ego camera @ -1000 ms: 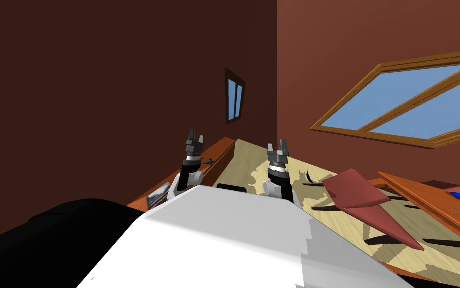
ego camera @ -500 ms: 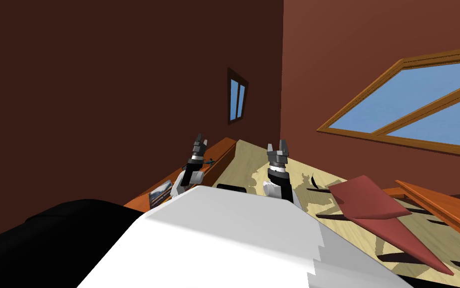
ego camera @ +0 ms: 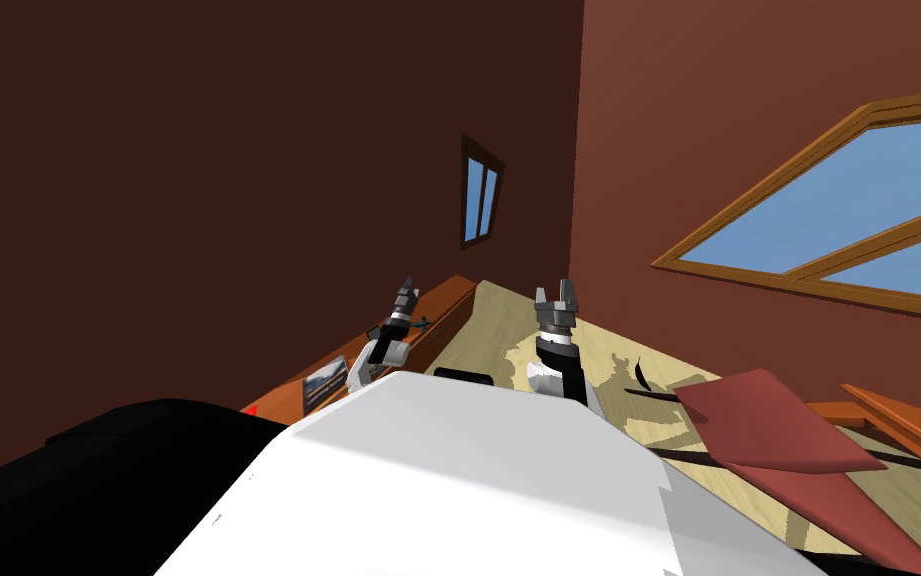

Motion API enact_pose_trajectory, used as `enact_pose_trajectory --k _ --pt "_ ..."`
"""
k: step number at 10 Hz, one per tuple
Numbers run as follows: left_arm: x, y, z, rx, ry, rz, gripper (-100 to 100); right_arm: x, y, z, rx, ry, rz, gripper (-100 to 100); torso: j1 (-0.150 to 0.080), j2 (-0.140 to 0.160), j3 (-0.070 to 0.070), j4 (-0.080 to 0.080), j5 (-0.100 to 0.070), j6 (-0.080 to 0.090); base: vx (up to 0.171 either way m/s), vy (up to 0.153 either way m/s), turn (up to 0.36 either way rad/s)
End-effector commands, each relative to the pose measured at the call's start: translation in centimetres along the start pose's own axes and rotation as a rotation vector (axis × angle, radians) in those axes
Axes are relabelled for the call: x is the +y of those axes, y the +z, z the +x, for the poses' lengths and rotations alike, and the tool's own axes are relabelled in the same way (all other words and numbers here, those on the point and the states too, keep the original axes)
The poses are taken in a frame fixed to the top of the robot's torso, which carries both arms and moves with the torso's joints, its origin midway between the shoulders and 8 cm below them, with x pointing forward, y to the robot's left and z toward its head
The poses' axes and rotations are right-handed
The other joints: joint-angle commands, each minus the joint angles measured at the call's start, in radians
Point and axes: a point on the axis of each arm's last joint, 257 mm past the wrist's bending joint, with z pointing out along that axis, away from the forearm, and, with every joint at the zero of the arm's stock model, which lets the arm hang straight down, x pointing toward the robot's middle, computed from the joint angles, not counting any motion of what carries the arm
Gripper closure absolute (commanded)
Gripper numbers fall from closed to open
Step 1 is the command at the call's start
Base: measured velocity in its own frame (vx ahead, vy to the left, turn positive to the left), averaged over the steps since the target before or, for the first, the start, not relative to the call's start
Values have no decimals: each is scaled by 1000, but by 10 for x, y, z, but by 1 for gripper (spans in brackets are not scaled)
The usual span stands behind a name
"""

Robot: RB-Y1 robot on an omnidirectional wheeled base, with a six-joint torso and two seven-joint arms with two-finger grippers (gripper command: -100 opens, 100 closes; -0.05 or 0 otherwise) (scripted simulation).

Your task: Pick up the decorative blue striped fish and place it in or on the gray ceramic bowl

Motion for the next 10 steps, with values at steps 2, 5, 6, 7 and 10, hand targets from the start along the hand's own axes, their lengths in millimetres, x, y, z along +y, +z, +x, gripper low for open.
enact_pose_trajectory --k 2,5,6,7,10 --pt "37 2 0 2 1 -98 -100 0 0 0 0 0 0 0 0 0 0 0 0 0 12 -19 51" --pt "81 -1 -2 0 1 -219 -100 0 0 0 0 0 0 0 0 0 0 0 0 0 20 -26 68" --pt "82 -1 -2 0 1 -223 -100 0 0 0 0 0 0 0 0 0 0 0 0 0 15 -20 28" --pt "104 -4 -3 -2 0 -283 -100 0 0 0 0 0 0 0 1 0 0 0 0 0 14 -19 45" --pt "144 -12 -6 -10 -5 -394 -100 0 0 0 0 0 0 0 0 0 0 0 0 0 18 -23 54"
